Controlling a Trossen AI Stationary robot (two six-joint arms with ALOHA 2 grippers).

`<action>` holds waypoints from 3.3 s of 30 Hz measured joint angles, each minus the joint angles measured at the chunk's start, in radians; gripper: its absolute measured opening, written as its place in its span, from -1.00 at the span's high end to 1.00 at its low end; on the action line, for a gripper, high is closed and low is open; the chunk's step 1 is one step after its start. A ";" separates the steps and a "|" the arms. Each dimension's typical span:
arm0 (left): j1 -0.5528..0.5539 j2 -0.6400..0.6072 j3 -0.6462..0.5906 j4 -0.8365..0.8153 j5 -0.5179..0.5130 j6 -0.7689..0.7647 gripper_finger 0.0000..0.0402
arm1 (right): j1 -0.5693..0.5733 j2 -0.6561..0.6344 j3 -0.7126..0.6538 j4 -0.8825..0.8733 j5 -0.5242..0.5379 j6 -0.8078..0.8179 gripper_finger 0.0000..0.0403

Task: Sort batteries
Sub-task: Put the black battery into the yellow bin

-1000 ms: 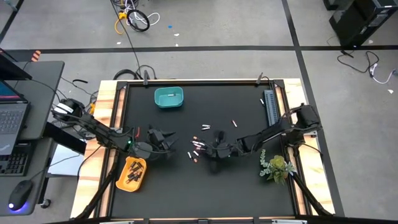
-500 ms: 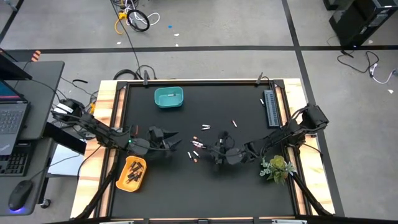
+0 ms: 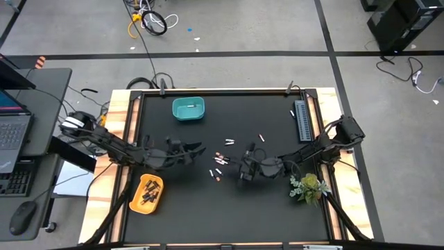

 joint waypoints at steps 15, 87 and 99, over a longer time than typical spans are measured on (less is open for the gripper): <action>0.025 0.281 0.272 -0.003 0.051 0.082 -0.03 | -0.028 0.000 0.001 0.014 0.004 -0.017 0.81; -0.369 -0.416 0.127 -1.564 0.761 -0.773 0.53 | 0.001 -0.002 -0.233 -0.033 0.329 0.462 0.39; -0.368 -0.417 0.128 -1.550 0.813 -0.803 0.30 | 0.004 -0.002 -0.240 0.142 0.327 0.345 0.39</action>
